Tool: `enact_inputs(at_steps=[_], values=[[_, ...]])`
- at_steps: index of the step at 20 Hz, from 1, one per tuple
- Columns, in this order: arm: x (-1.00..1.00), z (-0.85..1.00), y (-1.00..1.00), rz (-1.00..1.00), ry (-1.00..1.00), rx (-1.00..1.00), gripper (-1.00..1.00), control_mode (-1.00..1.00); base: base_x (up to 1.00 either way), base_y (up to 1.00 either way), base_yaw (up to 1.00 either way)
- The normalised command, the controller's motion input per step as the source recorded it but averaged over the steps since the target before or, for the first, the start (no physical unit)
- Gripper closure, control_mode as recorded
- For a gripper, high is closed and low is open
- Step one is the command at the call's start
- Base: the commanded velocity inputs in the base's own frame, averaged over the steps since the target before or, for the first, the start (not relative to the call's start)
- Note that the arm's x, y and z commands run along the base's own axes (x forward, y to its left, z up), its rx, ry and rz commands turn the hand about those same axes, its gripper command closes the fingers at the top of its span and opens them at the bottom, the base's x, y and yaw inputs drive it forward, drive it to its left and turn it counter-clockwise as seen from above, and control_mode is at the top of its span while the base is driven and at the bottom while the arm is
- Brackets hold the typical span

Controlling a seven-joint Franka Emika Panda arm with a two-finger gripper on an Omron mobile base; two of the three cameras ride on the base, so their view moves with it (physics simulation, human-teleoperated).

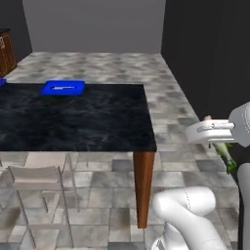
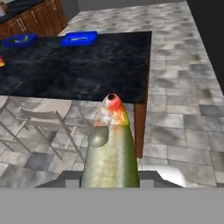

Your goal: Gather the cucumber and broccoli from the fridge and place them on a tray on the dining counter. Then gather the chicken drumstick and fish from the fridge and place them on the other tray.

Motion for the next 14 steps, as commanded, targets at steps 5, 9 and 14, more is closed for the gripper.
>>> enact_inputs(at_steps=[5,9,14], values=[[0.00,0.00,0.00,0.00,0.00,0.00,1.00,1.00,0.46,-0.99,0.07],[0.00,0.00,0.00,0.00,0.00,0.00,1.00,1.00,0.46,-0.86,0.16],[0.00,0.00,0.00,0.00,0.00,0.00,1.00,1.00,0.56,-0.74,0.21]])
